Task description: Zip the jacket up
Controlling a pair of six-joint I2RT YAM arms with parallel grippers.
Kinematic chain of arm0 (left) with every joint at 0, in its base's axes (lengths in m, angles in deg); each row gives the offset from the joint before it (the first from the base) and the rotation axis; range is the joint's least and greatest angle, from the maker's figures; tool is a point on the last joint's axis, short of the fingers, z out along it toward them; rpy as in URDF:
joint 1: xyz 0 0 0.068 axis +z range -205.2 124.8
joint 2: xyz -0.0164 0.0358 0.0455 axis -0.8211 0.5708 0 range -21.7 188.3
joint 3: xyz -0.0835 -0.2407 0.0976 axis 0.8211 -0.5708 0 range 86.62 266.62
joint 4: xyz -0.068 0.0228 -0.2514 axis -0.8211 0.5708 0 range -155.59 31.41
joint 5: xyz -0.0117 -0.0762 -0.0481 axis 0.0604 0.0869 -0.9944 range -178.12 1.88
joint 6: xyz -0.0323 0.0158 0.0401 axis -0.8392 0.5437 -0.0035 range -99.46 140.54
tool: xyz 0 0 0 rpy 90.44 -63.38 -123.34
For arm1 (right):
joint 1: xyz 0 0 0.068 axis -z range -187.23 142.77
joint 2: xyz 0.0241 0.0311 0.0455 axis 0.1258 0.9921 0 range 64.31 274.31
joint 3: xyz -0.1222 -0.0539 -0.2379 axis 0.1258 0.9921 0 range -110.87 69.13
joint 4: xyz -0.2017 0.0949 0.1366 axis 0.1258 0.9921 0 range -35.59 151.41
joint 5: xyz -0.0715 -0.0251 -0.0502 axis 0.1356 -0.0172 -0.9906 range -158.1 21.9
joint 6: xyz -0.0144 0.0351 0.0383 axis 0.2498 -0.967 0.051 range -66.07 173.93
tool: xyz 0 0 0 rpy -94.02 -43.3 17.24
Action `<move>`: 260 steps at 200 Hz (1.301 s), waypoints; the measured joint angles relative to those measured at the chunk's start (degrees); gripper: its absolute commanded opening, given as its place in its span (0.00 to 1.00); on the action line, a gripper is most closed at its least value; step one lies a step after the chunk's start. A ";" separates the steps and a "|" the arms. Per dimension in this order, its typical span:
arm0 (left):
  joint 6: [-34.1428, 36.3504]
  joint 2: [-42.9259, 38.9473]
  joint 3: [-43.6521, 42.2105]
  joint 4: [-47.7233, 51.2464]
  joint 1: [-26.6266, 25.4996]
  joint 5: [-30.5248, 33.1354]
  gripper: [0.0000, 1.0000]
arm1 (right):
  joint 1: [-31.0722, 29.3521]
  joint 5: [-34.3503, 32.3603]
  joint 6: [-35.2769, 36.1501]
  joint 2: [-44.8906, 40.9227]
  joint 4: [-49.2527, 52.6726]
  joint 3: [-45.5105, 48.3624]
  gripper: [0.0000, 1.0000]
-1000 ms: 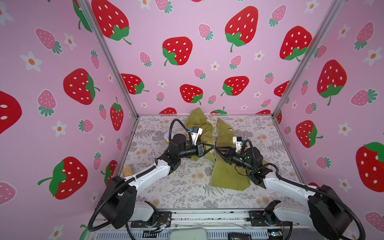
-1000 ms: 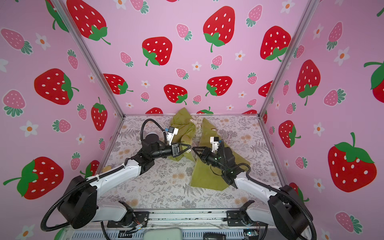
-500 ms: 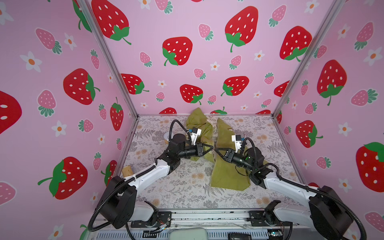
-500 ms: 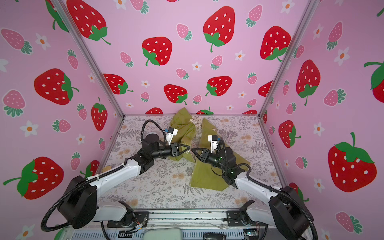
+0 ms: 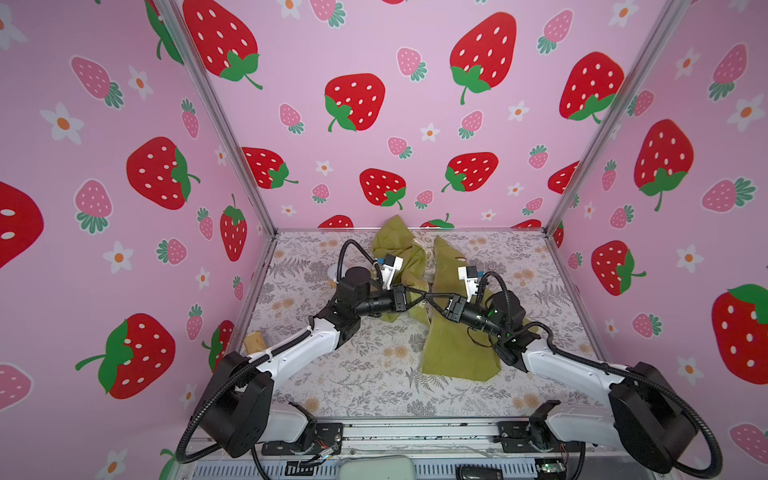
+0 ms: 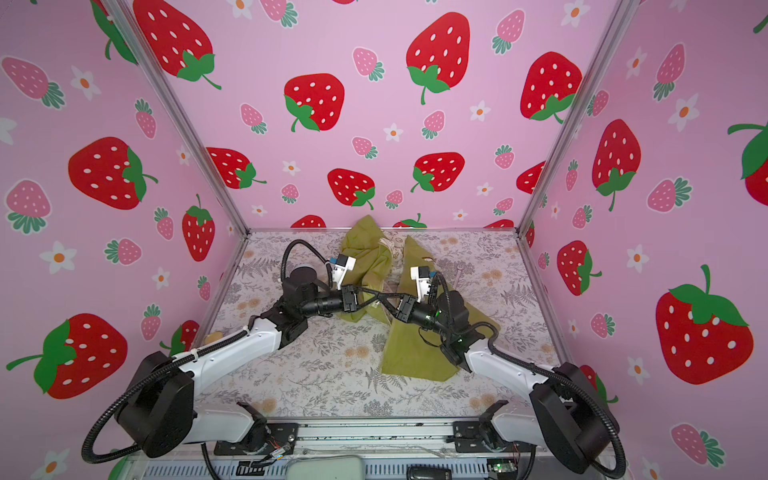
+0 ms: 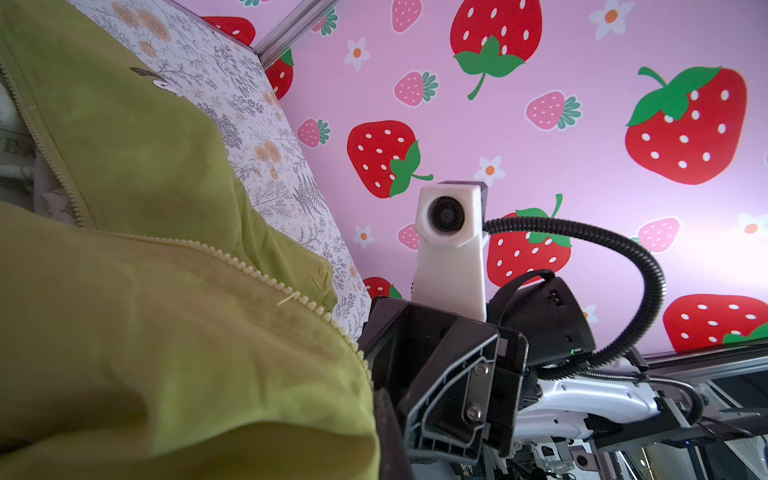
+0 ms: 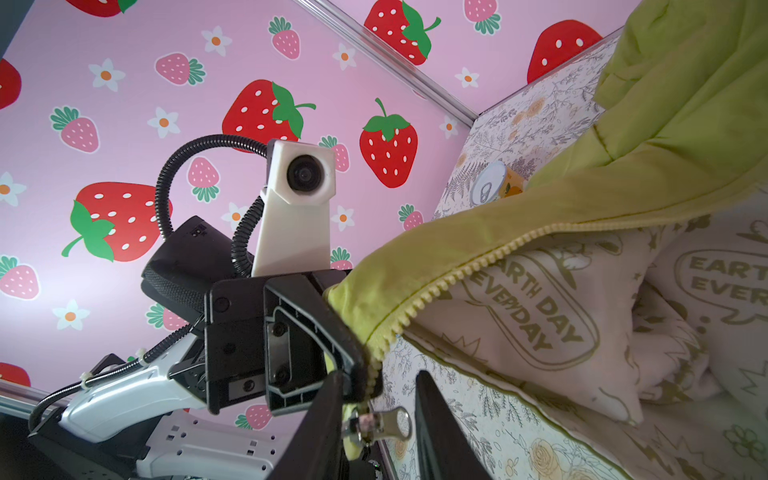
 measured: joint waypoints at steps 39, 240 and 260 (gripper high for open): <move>-0.52 0.00 0.00 -0.46 0.11 -0.24 0.00 | -0.24 0.33 0.00 0.09 -0.22 -0.52 0.27; -5.51 0.55 0.46 -2.86 1.68 -2.03 0.19 | -0.61 7.23 6.29 2.67 2.32 -4.46 0.08; -5.90 0.55 0.46 -3.17 1.53 -2.51 0.11 | -0.66 8.35 7.91 2.69 5.07 -5.95 0.08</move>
